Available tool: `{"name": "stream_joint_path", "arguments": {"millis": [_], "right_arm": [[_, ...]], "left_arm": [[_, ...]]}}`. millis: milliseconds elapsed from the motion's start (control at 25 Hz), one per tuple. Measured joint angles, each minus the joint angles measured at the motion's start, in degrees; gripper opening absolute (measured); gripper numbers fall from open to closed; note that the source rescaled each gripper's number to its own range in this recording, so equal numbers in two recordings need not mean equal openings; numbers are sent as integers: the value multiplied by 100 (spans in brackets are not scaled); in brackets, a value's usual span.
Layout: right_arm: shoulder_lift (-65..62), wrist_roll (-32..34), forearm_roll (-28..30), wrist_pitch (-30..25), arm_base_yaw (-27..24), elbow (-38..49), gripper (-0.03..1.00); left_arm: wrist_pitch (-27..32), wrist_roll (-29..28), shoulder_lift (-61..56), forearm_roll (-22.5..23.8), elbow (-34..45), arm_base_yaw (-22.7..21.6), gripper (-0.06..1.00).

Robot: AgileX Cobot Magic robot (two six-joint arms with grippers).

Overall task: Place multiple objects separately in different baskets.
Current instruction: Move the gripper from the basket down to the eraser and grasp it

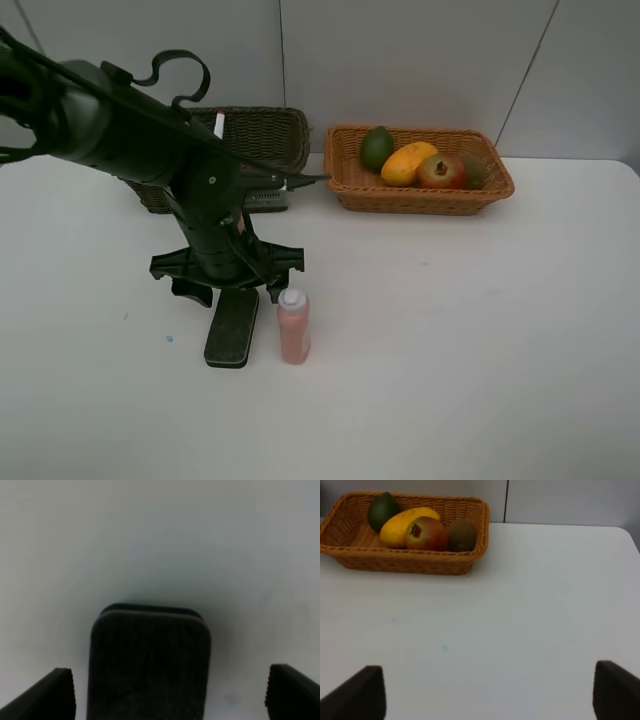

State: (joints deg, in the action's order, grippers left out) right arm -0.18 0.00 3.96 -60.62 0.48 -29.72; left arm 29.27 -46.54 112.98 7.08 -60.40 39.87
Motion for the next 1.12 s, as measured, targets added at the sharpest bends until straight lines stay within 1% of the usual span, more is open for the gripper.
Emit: {"name": "stream_joint_path", "arguments": {"millis": [80, 240, 520, 920, 1120], "right_arm": [[0, 0, 0, 0, 0, 0, 100], [0, 31, 0, 0, 0, 0, 100], [0, 0, 0, 0, 0, 0, 100], [0, 0, 0, 0, 0, 0, 100], [0, 0, 0, 0, 0, 0, 100]], "left_arm": [[-5, 184, 79, -185, 0, 0, 100], [19, 299, 87, -286, 4, 0, 100], [492, 369, 87, -290, 4, 0, 100], [546, 435, 110, -264, 4, 0, 100], [463, 504, 277, -263, 4, 0, 100]]}}
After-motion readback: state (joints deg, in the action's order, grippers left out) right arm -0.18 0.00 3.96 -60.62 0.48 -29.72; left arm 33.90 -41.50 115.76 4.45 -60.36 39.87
